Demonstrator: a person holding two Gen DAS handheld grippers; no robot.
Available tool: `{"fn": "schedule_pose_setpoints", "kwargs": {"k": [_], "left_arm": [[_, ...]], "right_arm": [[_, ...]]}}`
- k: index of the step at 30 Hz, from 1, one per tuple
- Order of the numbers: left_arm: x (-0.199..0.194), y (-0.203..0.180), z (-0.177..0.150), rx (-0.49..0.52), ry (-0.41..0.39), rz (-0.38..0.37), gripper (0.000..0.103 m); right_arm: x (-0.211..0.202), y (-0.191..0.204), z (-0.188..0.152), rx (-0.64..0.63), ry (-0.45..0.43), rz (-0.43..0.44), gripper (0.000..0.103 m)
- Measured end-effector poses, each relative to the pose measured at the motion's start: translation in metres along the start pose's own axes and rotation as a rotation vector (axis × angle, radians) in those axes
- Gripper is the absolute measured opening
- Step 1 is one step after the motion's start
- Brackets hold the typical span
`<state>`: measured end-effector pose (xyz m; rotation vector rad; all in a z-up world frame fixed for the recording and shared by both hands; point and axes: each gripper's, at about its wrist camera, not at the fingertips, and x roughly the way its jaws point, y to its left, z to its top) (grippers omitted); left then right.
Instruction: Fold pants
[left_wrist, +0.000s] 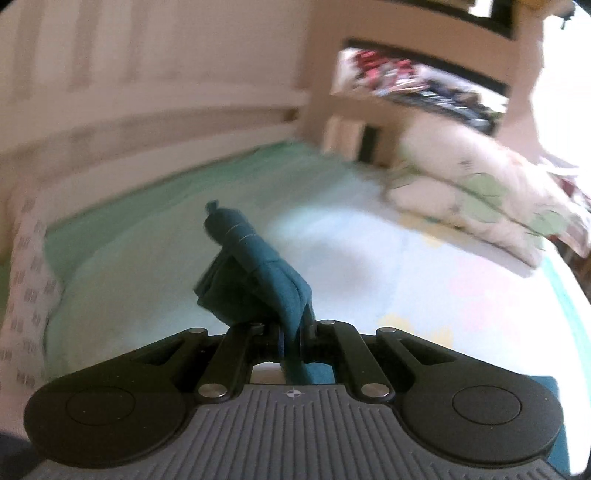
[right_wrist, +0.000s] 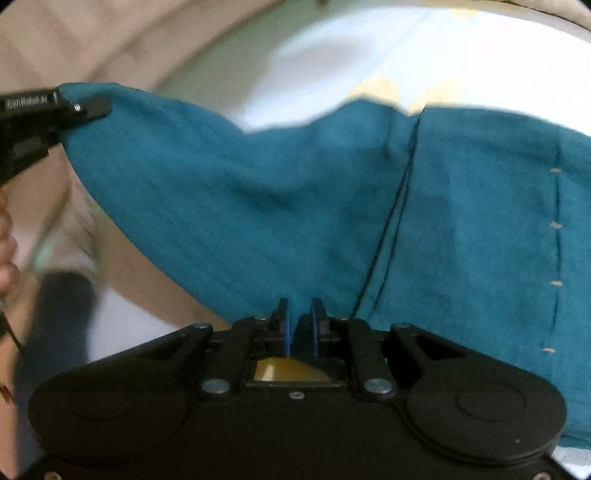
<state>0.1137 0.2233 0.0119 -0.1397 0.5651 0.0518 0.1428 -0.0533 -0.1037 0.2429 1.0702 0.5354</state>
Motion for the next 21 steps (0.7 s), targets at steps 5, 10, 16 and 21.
{"fn": "schedule_pose_setpoints", "kwargs": {"k": [5,10,16,21], "left_arm": [[-0.018,-0.098,0.003,0.199,-0.07,-0.139,0.006],[-0.006,-0.21,-0.043,0.341,-0.002,-0.335,0.007],[0.029,-0.292,-0.119,0.459,0.236,-0.459,0.01],[0.023,-0.303,-0.134,0.565,0.216,-0.433,0.01]], "right_arm": [[-0.05,-0.052,0.002,0.1,-0.089,-0.062,0.023],[-0.093,-0.12,-0.013,0.26,-0.139,-0.176,0.023],[-0.129,-0.191,-0.034,0.438,-0.106,-0.307,0.023],[-0.156,-0.215,-0.047,0.514,-0.139,-0.339,0.023]]}}
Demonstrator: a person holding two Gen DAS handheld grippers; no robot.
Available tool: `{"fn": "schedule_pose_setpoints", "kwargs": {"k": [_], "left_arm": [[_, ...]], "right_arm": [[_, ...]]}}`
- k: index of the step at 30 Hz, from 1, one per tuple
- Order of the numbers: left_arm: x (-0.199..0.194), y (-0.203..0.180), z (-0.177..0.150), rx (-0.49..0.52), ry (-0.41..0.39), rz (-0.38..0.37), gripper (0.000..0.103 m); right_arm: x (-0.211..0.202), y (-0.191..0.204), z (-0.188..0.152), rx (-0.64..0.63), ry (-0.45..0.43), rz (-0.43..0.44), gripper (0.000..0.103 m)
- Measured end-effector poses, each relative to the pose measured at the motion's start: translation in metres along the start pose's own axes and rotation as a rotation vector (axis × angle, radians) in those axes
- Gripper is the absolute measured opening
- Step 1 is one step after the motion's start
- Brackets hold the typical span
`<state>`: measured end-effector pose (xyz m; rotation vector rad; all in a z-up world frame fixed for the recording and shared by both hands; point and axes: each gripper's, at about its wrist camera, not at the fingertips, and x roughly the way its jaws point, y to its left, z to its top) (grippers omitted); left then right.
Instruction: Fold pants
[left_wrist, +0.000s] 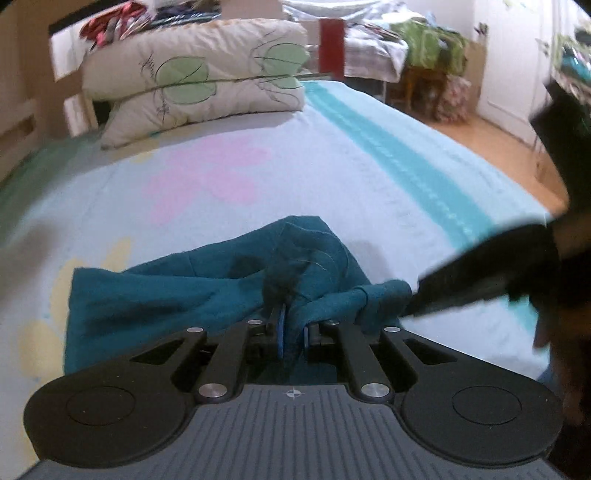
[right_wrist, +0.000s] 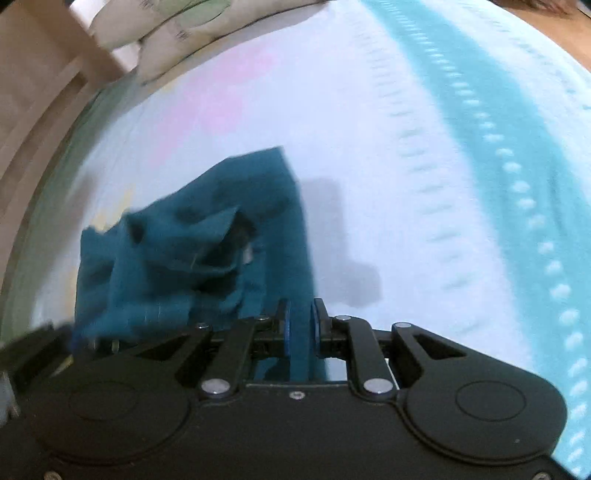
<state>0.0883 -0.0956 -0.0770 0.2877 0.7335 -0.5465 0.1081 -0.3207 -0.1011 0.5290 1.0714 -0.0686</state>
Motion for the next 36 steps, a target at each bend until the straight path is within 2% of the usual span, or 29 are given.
{"fn": "schedule_pose_setpoints", "kwargs": {"k": [8,9,10,12,15,19,23,28,33,36], "left_arm": [[-0.004,0.001,-0.005,-0.031,0.028,-0.042,0.011],[-0.006,-0.001,-0.008,-0.021,0.033,-0.042,0.011],[-0.01,-0.005,-0.015,-0.002,0.038,-0.04,0.011],[-0.009,-0.013,-0.018,0.047,0.042,-0.029,0.011],[-0.007,-0.022,-0.027,0.098,0.059,-0.021,0.011],[-0.004,-0.025,-0.035,0.109,0.081,-0.026,0.015],[-0.006,-0.021,-0.037,0.088,0.09,-0.042,0.017],[-0.015,-0.009,-0.042,0.073,0.112,-0.088,0.017],[-0.039,0.01,-0.05,0.053,0.091,-0.143,0.017],[-0.053,0.026,-0.053,0.03,0.077,-0.142,0.017]], "right_arm": [[-0.009,0.011,0.007,0.024,-0.065,0.031,0.025],[-0.011,0.012,0.007,0.025,-0.072,0.031,0.029],[-0.014,0.013,0.008,0.026,-0.078,0.038,0.04],[-0.013,0.016,0.011,0.039,-0.083,0.061,0.047],[-0.014,0.022,0.015,0.049,-0.07,0.122,0.048],[0.004,0.037,0.017,0.055,-0.007,0.186,0.054],[0.026,0.049,0.01,-0.007,0.067,0.122,0.054],[0.045,0.037,-0.006,-0.007,0.138,0.047,0.052],[0.034,0.022,-0.011,0.028,0.127,0.046,0.051],[0.019,0.024,-0.01,0.02,0.082,0.021,0.053]]}}
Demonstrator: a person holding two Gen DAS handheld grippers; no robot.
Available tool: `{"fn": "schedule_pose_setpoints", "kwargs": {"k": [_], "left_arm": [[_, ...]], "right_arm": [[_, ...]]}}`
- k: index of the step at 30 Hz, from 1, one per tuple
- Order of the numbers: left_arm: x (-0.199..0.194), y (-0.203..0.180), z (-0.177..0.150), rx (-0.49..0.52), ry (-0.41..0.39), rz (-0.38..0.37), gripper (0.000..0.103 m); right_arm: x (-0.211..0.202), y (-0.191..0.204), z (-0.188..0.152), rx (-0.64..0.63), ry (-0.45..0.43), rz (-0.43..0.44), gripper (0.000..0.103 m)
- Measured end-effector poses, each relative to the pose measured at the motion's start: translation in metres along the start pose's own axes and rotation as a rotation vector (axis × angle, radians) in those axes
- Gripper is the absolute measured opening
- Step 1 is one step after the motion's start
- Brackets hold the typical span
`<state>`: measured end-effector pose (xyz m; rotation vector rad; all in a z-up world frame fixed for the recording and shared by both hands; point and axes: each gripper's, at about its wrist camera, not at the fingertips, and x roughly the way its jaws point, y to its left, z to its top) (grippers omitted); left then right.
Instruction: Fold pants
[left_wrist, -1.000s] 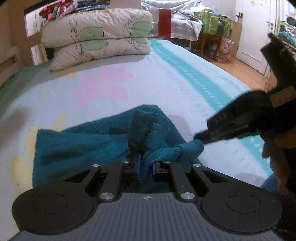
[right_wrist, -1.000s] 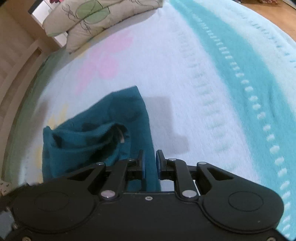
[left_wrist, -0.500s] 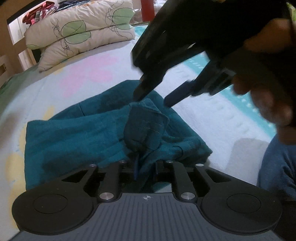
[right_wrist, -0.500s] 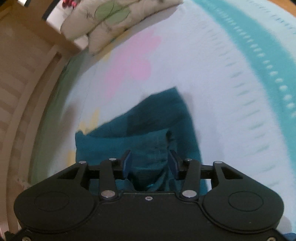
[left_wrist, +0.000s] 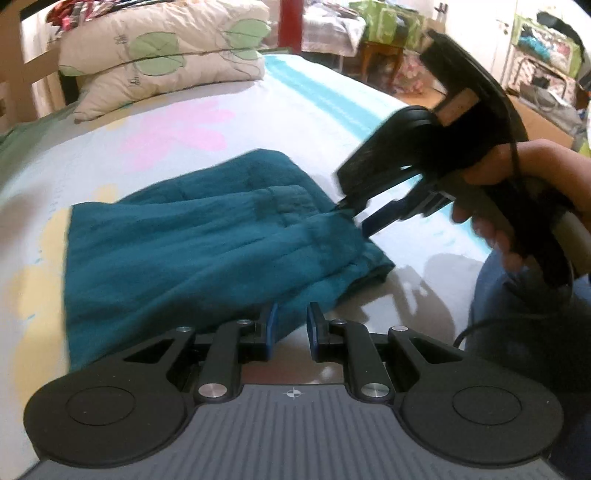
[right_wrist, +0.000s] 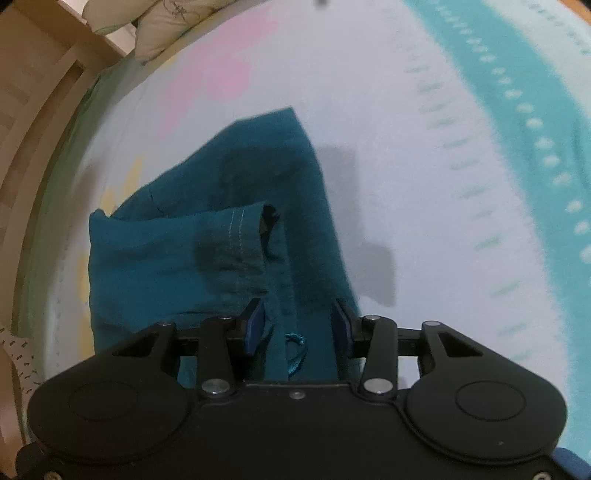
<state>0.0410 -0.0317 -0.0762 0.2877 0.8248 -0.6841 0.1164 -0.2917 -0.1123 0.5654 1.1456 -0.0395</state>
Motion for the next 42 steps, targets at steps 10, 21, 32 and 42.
{"fn": "schedule_pose_setpoints", "kwargs": {"k": [10,21,32,42], "left_arm": [[-0.023,0.079,0.012,-0.243,-0.059,0.124,0.017],[0.008,0.153,-0.016,-0.573,0.071,0.095,0.017],[-0.002,0.127,-0.057,-0.472,0.134,0.053,0.017],[-0.001,0.128,-0.058,-0.499,0.131,0.048,0.017]], "right_arm": [[-0.024,0.051,-0.002,-0.15,-0.099,0.077,0.053],[-0.003,0.051,-0.052,-0.268,0.055,0.014,0.053],[-0.025,0.038,-0.027,-0.181,-0.039,0.063,0.056],[0.005,0.021,-0.008,-0.083,-0.032,0.069,0.065]]}}
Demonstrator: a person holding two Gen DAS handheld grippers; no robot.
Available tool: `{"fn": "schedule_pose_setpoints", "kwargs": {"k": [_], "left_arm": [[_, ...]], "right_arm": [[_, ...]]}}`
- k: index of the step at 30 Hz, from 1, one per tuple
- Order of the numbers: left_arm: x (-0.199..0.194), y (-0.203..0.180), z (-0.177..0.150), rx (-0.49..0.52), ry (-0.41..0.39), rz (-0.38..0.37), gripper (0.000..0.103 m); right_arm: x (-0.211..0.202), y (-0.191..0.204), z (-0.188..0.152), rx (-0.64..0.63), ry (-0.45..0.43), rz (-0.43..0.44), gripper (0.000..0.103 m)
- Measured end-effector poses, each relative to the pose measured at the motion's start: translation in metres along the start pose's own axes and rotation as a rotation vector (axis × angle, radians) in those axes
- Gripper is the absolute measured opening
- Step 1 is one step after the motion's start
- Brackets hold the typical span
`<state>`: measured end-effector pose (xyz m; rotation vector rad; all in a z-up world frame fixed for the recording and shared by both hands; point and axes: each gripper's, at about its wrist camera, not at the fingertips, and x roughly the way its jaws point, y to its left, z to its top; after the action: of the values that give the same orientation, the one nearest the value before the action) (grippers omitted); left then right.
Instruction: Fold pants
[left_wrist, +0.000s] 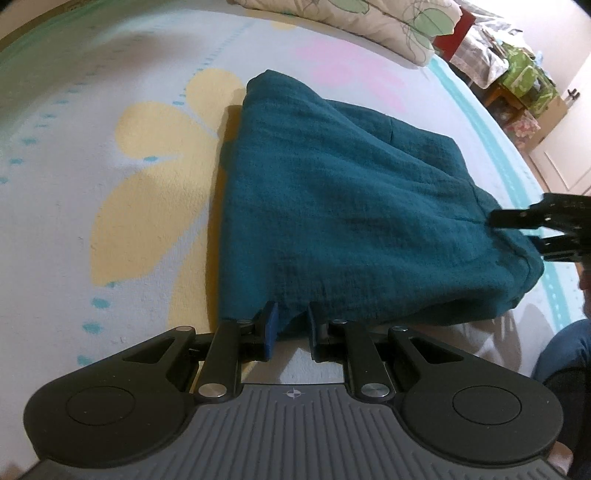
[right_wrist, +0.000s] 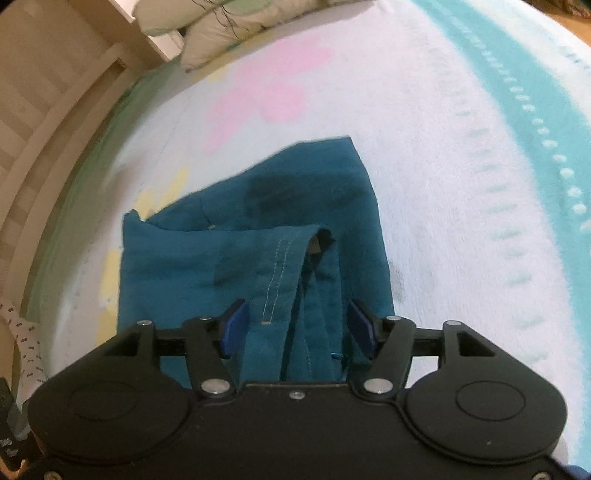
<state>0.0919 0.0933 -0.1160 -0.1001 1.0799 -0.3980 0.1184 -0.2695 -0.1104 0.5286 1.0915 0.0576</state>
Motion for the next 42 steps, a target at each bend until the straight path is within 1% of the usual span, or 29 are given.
{"fn": "schedule_pose_setpoints", "kwargs": {"k": [4,5,6,7,10,11,12,13,14,15,17,19,21,22,24,25,27,29,30,32,33,34,37,39,41,42], "left_arm": [[0.001,0.002,0.0,-0.009,-0.004,-0.004,0.017],[0.001,0.001,0.0,-0.007,-0.004,-0.004,0.017],[0.001,0.001,0.0,-0.006,-0.004,-0.003,0.017],[0.001,0.001,0.0,-0.004,-0.005,-0.003,0.017],[0.002,0.001,-0.001,-0.005,-0.006,-0.005,0.017],[0.002,0.0,-0.001,-0.007,-0.007,-0.005,0.017],[0.002,0.0,-0.001,-0.008,-0.008,-0.005,0.016],[0.001,0.0,-0.001,-0.01,-0.01,-0.005,0.017],[0.001,-0.001,-0.001,-0.012,-0.012,-0.004,0.016],[0.0,-0.001,-0.002,-0.013,-0.014,-0.003,0.017],[-0.003,-0.003,-0.002,-0.018,-0.026,0.003,0.016],[-0.007,-0.005,-0.002,-0.021,-0.042,0.012,0.016],[-0.013,-0.009,-0.002,-0.022,-0.065,0.013,0.017],[-0.017,-0.011,-0.002,-0.019,-0.082,0.015,0.017],[-0.023,-0.015,0.0,-0.007,-0.099,0.022,0.017],[-0.025,-0.017,0.0,-0.003,-0.101,0.023,0.017],[-0.028,-0.019,0.001,0.005,-0.105,0.025,0.017],[-0.031,-0.021,0.003,0.02,-0.104,0.033,0.017],[-0.033,-0.023,0.005,0.032,-0.103,0.04,0.016],[-0.039,-0.024,0.01,0.058,-0.112,0.056,0.017],[-0.04,-0.025,0.012,0.072,-0.119,0.063,0.017],[-0.043,-0.027,0.017,0.088,-0.124,0.071,0.017],[-0.041,-0.035,0.031,0.122,-0.139,0.082,0.017],[-0.036,-0.043,0.041,0.139,-0.149,0.08,0.017],[-0.029,-0.053,0.049,0.155,-0.148,0.064,0.017],[-0.023,-0.058,0.051,0.164,-0.145,0.055,0.017]], "right_arm": [[0.025,-0.004,-0.004,0.02,0.072,0.008,0.069],[0.026,-0.005,-0.006,0.016,0.063,0.021,0.071],[0.025,-0.004,-0.007,0.009,0.049,0.044,0.079],[0.026,-0.002,-0.008,0.007,0.05,0.062,0.084],[0.029,0.002,-0.009,-0.008,0.058,0.099,0.084],[0.029,0.002,-0.008,-0.018,0.061,0.114,0.081],[0.032,0.002,-0.008,-0.017,0.077,0.144,0.063],[0.035,0.001,-0.008,0.001,0.097,0.163,0.03],[0.036,0.001,-0.008,0.029,0.113,0.174,0.021],[0.032,0.006,-0.009,0.018,0.094,0.167,0.021],[0.015,0.03,-0.004,-0.113,0.028,0.127,0.021],[-0.013,0.053,0.003,-0.228,-0.054,0.13,0.02],[-0.035,0.065,0.014,-0.273,-0.127,0.137,0.02],[-0.041,0.065,0.019,-0.279,-0.147,0.13,0.02],[-0.04,0.059,0.028,-0.283,-0.166,0.076,0.021],[-0.032,0.052,0.03,-0.262,-0.145,0.055,0.021],[-0.005,0.03,0.03,-0.179,-0.043,0.034,0.023],[0.015,0.009,0.024,-0.127,0.028,-0.027,0.035],[0.02,0.001,0.021,-0.106,0.044,-0.054,0.042],[0.009,-0.008,0.016,-0.038,0.004,-0.021,0.044],[0.0,-0.011,0.016,-0.014,-0.014,-0.017,0.053],[-0.012,-0.01,0.016,-0.005,-0.047,-0.034,0.057],[-0.042,-0.001,0.016,-0.041,-0.152,-0.065,0.057],[-0.06,0.009,0.014,-0.081,-0.21,-0.058,0.057],[-0.072,0.017,0.01,-0.127,-0.235,-0.033,0.057],[-0.074,0.024,0.005,-0.157,-0.233,-0.013,0.057]]}}
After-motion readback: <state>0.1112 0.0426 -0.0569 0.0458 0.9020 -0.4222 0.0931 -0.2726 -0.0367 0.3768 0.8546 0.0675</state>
